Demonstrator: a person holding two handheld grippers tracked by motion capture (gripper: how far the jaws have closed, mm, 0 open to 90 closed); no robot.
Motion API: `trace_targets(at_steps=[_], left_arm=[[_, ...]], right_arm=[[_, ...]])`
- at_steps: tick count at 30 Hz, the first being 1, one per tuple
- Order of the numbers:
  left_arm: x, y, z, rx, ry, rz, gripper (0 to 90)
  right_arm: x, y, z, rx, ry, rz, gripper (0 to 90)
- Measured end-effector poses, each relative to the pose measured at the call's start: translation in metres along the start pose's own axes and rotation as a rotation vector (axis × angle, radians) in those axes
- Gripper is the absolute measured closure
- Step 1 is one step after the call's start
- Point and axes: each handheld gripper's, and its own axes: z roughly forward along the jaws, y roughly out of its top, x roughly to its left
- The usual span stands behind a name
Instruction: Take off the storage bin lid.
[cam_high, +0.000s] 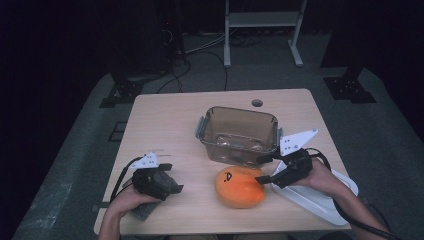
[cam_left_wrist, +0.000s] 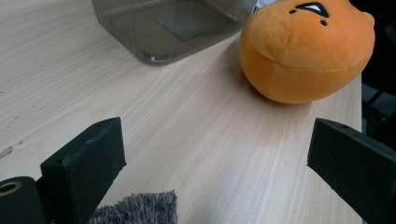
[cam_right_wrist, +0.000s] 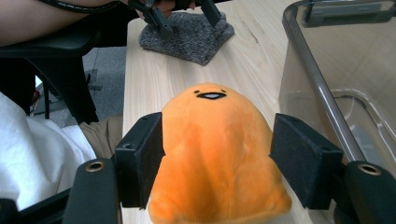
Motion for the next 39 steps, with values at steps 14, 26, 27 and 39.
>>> trace_targets(at_steps=[14, 26, 27, 39], left_arm=[[0.0, 0.0, 0.0, 0.001, -0.006, 0.0, 3.3], [0.0, -0.001, -0.001, 0.001, -0.01, 0.0, 3.3], [0.0, -0.001, -0.001, 0.002, -0.011, 0.0, 3.3], [0.0, -0.001, -0.001, 0.006, -0.012, 0.0, 3.3]], right_arm=[[-0.003, 0.007, 0.032, 0.039, 0.022, -0.04, 40.7], [-0.008, 0.006, 0.059, 0.073, 0.033, -0.029, 50.7], [-0.008, 0.006, 0.06, 0.073, 0.033, -0.027, 50.9], [-0.006, -0.002, 0.072, 0.093, 0.026, -0.024, 56.4]])
